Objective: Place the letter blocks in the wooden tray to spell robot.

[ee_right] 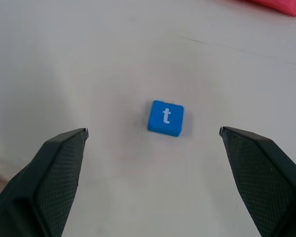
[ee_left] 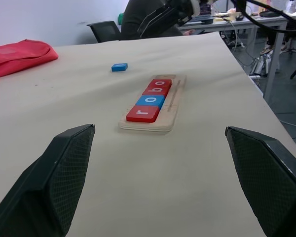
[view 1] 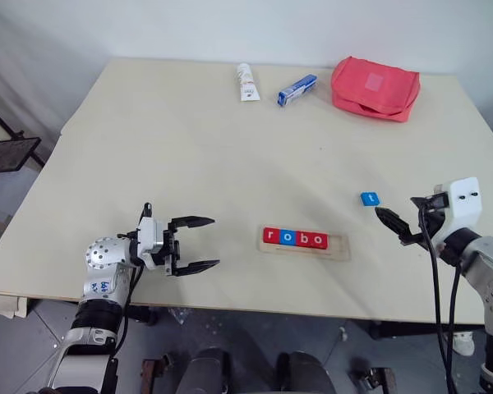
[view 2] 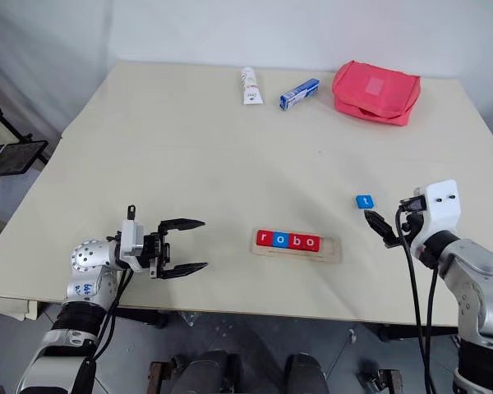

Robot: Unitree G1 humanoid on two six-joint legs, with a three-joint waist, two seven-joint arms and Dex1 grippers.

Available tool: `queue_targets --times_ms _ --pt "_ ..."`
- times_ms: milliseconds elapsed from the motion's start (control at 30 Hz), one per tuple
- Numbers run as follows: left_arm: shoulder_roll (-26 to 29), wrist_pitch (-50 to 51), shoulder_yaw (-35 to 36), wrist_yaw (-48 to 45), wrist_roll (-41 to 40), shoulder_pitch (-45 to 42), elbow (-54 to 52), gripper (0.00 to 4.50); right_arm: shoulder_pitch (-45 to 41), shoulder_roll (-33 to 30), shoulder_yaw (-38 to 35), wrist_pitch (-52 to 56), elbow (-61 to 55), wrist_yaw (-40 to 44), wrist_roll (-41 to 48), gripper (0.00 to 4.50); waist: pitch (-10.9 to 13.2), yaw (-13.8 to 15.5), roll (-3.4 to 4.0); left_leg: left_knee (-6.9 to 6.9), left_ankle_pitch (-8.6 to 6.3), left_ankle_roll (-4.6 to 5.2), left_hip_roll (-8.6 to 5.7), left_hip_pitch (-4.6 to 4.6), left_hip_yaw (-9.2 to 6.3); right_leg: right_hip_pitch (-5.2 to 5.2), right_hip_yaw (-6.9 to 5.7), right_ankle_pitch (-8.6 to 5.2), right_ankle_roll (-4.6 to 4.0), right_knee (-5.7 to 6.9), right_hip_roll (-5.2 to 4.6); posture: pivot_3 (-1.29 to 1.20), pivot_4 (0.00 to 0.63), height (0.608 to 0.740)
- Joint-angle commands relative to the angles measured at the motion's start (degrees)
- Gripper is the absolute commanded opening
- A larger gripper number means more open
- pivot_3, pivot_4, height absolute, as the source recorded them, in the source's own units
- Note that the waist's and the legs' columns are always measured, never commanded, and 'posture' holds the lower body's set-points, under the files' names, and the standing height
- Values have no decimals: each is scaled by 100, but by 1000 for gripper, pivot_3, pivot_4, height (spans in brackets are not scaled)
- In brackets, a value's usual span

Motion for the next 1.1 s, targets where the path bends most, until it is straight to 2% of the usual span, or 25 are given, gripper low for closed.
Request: queue_targets --times_ms 33,200,400,800,1100 --pt "-10 4 59 127 -66 202 -361 4500 -503 -126 145 -54 501 -149 -105 4485 0 -8 0 0 0 0 -1 0 1 0 1 0 0 0 -2 0 150 740" --pt "75 50 161 382 -86 610 -811 4500 -1521 -9 619 -290 1809 -206 -336 4485 0 -118 0 -1 0 0 2 0 0 0 0 0 0 1 -1 0 150 740" --pt "131 148 196 619 -108 988 -1269 4500 -2046 128 924 -601 2865 -236 -528 4485 0 -115 0 -2 0 1 0 -2 -5 -1 0 0 0 3 -5 0 150 740" --pt "201 254 186 814 -133 1422 -1785 4500 -2060 272 1257 -898 3434 -203 -734 4485 0 -128 1 -2 0 0 1 -1 -2 0 4 0 0 1 -3 0 150 740" --pt "154 218 128 769 -123 1296 -1651 4500 -1846 486 1178 -898 3138 -363 -730 1494 -1 -131 1 -2 0 0 4 0 -2 0 3 0 0 1 -2 0 150 740"
